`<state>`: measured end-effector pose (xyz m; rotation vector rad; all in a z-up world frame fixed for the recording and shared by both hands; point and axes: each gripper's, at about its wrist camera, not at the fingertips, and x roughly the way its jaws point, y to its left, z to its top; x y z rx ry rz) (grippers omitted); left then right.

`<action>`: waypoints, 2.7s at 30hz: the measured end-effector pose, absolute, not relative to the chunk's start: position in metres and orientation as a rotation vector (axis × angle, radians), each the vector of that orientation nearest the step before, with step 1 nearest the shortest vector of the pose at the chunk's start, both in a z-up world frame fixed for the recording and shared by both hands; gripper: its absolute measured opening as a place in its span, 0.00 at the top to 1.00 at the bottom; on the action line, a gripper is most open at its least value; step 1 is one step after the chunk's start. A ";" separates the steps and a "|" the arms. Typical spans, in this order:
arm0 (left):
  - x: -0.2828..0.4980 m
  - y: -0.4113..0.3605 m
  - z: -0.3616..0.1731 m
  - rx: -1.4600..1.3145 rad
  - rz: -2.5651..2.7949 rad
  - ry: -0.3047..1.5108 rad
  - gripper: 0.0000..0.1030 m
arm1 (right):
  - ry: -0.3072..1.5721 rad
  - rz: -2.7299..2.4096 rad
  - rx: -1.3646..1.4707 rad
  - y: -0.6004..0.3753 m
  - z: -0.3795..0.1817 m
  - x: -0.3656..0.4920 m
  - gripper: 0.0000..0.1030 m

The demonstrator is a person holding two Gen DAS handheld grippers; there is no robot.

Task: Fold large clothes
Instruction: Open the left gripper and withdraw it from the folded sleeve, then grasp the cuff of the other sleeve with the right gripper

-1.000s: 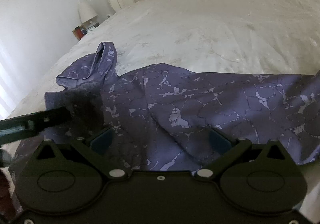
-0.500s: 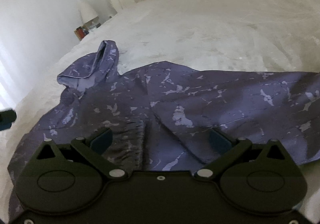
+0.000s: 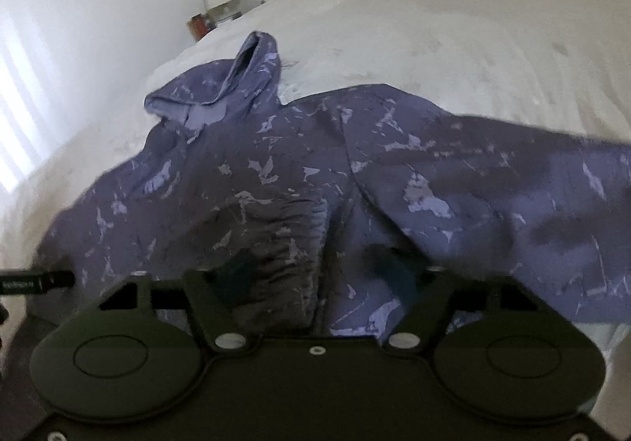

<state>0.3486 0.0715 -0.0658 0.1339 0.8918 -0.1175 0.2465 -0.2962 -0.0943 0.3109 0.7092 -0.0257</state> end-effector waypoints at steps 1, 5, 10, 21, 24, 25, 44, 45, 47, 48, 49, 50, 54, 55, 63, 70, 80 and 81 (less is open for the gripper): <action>0.348 0.070 -0.067 0.135 -0.115 0.887 0.35 | 0.703 -0.021 0.295 -0.294 -0.094 0.246 0.47; 0.347 0.070 -0.072 0.141 -0.112 0.866 0.28 | 0.700 -0.007 0.289 -0.291 -0.094 0.249 0.78; 0.342 0.069 -0.074 0.148 -0.111 0.833 0.25 | 0.715 -0.017 0.273 -0.289 -0.103 0.252 0.76; 0.235 0.086 0.010 0.141 -0.040 0.600 0.26 | 0.645 0.024 0.294 -0.284 -0.092 0.230 0.18; 0.199 0.087 0.034 0.166 -0.076 0.541 0.26 | 0.651 0.010 0.303 -0.284 -0.087 0.220 0.17; 0.191 0.085 0.040 0.170 -0.082 0.541 0.26 | 0.654 0.002 0.304 -0.284 -0.085 0.217 0.17; 0.150 0.025 0.037 -0.015 -0.327 0.702 0.26 | 0.767 -0.286 0.350 -0.432 -0.007 0.099 0.12; 0.151 0.022 0.034 -0.010 -0.326 0.706 0.26 | 0.772 -0.316 0.365 -0.446 -0.005 0.092 0.12; 0.147 0.019 0.030 -0.007 -0.331 0.714 0.26 | 0.778 -0.372 0.392 -0.473 -0.003 0.080 0.12; 0.146 0.018 0.029 -0.007 -0.334 0.719 0.26 | 0.778 -0.405 0.400 -0.486 -0.003 0.072 0.12; 0.144 0.016 0.028 -0.004 -0.336 0.726 0.26 | 0.777 -0.443 0.402 -0.499 -0.003 0.066 0.12; 0.143 0.015 0.026 0.000 -0.338 0.732 0.26 | 0.772 -0.486 0.401 -0.512 -0.004 0.060 0.12; 0.142 0.012 0.021 0.018 -0.334 0.745 0.26 | 0.754 -0.667 0.396 -0.562 -0.013 0.039 0.10; 0.142 0.012 0.019 0.021 -0.331 0.748 0.26 | 0.755 -0.699 0.405 -0.573 -0.017 0.034 0.10; 0.147 0.011 0.008 0.041 -0.315 0.782 0.26 | 0.744 -0.632 0.774 -0.625 -0.072 0.008 0.11; 0.156 0.022 0.000 0.015 -0.291 0.807 0.26 | 0.720 -0.583 0.767 -0.618 -0.063 0.019 0.69; 0.167 0.045 -0.008 -0.021 -0.276 0.812 0.26 | 0.569 -0.390 0.595 -0.547 0.046 0.076 0.71; 0.168 0.049 -0.008 -0.025 -0.273 0.810 0.26 | 0.557 -0.350 0.574 -0.533 0.058 0.088 0.71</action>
